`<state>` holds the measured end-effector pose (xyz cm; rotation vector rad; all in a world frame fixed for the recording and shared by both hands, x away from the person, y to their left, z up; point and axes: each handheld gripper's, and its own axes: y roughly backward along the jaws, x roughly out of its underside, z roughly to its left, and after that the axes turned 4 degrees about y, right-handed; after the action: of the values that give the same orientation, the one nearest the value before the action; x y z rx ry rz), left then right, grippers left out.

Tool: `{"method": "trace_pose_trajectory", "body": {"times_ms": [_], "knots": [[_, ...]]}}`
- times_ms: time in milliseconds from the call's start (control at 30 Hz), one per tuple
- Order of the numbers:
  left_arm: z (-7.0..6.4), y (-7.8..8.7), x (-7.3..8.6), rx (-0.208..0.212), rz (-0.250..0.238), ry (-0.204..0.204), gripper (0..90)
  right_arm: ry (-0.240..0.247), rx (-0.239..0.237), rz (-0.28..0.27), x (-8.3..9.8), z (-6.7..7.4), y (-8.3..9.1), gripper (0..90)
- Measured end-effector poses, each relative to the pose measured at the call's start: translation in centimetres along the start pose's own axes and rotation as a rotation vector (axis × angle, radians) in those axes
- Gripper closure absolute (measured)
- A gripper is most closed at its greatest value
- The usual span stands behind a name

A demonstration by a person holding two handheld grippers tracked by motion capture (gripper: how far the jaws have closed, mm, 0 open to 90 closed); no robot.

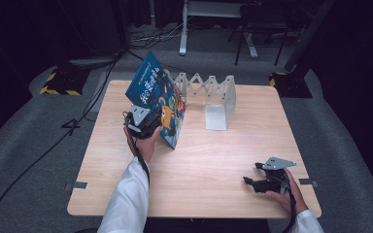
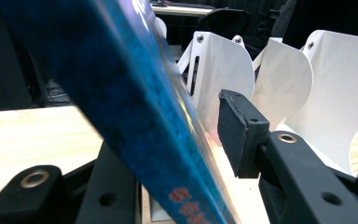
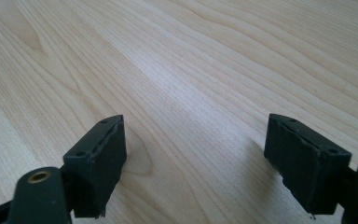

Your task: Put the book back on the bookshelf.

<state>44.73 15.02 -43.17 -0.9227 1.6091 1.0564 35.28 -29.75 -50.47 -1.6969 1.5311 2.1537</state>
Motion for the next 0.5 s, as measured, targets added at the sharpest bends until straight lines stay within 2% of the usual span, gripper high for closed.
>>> {"method": "trace_pose_trajectory", "body": {"times_ms": [167,500], "knots": [[0.13,0.19,-0.22,0.006,0.003,-0.009,60.7,0.0,0.001,0.001,0.0,0.0,0.01,21.1],[0.21,1.04,-0.74,0.037,0.012,-0.03,50.4,0.0,0.0,0.0,0.0,0.0,0.0,21.1]]}}
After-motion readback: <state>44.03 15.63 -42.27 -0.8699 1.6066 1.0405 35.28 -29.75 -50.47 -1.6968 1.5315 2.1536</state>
